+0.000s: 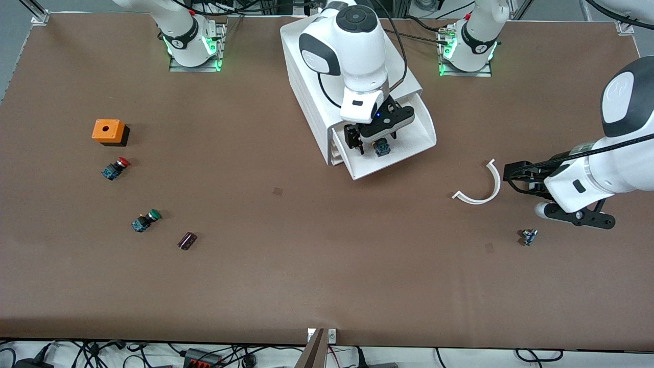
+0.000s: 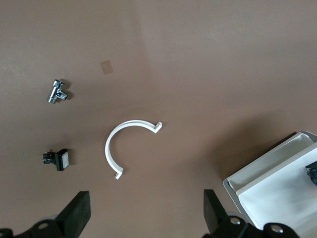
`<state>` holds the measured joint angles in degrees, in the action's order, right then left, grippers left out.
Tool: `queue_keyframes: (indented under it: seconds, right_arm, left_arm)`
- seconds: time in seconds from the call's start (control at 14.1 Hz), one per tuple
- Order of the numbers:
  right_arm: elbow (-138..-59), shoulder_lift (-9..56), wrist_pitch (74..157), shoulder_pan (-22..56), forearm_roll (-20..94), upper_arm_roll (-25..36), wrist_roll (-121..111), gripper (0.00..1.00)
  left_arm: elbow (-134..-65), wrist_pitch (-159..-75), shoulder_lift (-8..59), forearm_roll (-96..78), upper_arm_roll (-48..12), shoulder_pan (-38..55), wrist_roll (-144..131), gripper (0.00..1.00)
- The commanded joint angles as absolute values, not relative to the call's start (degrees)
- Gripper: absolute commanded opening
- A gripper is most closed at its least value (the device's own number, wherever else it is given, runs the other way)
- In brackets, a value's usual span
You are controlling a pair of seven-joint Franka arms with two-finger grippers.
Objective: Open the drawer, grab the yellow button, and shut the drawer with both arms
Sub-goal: 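Grasp the yellow-based push button in the drawer with the right gripper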
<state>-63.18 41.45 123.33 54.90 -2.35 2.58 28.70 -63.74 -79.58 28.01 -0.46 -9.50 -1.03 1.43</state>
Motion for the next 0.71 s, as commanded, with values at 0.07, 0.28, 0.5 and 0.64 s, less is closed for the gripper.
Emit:
queue_keyframes:
  seconds: [0.07, 0.28, 0.5, 0.64]
  right_arm:
    - [-60.9, 43.8, 125.2, 55.5, -3.1, 3.1, 31.8, 1.00]
    - [-61.0, 44.8, 125.5, 55.9, -3.0, 2.9, 33.1, 0.99]
    - [-61.0, 45.4, 125.5, 55.9, -3.0, 2.8, 33.1, 0.90]
    - [-61.0, 45.4, 125.4, 55.9, -3.0, 2.8, 33.1, 0.86]
  left_arm:
    - [-61.9, -79.2, 28.7, 1.1, -10.0, -0.8, 0.6, 1.00]
    - [-61.9, -79.4, 28.7, 1.0, -10.1, -0.7, -0.7, 1.00]
    - [-61.7, -79.5, 28.8, 0.8, -10.1, -0.5, -1.3, 1.00]
    - [-61.8, -79.6, 28.8, 0.8, -10.2, -0.5, -2.2, 1.00]
